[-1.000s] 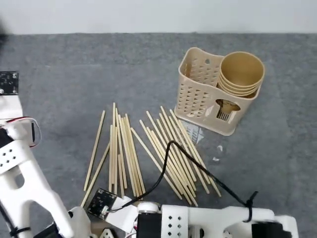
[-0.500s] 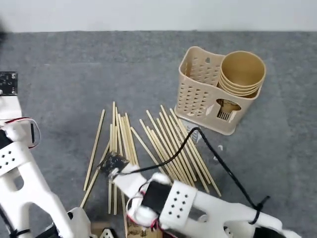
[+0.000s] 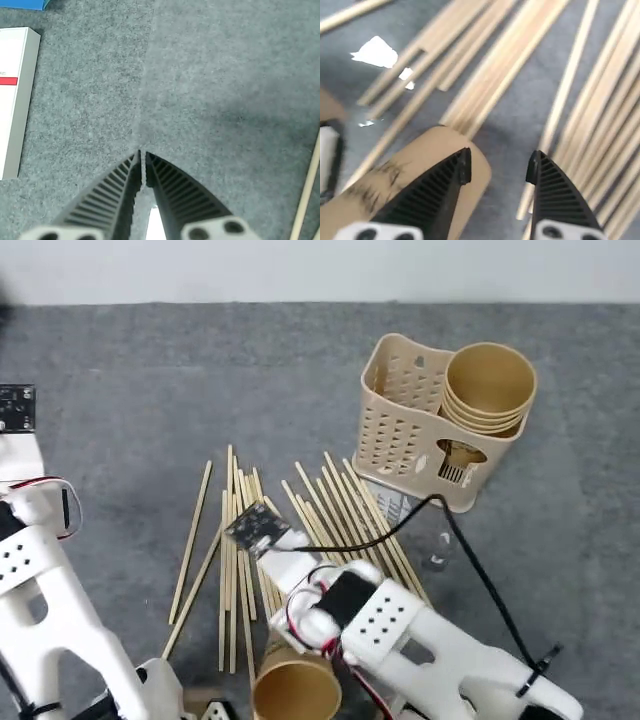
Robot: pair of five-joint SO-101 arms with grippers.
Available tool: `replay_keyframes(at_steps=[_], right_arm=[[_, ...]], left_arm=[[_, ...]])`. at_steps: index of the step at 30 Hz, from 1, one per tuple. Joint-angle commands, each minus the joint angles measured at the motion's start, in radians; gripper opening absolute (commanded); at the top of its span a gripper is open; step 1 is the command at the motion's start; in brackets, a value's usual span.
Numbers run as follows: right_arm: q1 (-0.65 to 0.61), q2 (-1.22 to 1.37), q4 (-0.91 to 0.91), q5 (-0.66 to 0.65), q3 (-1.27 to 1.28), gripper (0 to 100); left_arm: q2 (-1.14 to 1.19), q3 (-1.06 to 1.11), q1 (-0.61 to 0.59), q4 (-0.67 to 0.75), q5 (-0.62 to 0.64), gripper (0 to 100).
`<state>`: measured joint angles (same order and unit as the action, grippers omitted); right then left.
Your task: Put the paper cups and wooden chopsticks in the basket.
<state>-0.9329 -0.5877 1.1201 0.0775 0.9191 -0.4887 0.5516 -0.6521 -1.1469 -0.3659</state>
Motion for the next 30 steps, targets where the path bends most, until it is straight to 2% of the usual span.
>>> replay_keyframes(at_steps=[1, 9, 14, 17, 24, 30], right_arm=[[0.067, 0.010, -0.038, -0.043, 0.006, 21.2], [0.208, 0.007, -0.105, -0.084, -0.098, 21.2], [0.225, 0.005, -0.091, -0.084, -0.173, 21.2], [0.209, -0.004, -0.015, -0.081, -0.187, 21.2], [0.125, -0.004, 0.321, -0.066, -0.307, 21.2], [-0.042, -0.004, 0.506, 0.051, -0.353, 21.4]], left_arm=[[-0.031, -0.013, 0.000, -0.003, -0.006, 2], [-0.031, -0.010, 0.000, -0.005, -0.006, 2], [-0.031, -0.010, 0.000, -0.005, -0.006, 2], [-0.031, -0.010, 0.000, -0.005, -0.006, 2], [-0.031, -0.012, 0.002, -0.005, -0.005, 2], [-0.031, -0.013, 0.002, -0.003, -0.003, 2]])
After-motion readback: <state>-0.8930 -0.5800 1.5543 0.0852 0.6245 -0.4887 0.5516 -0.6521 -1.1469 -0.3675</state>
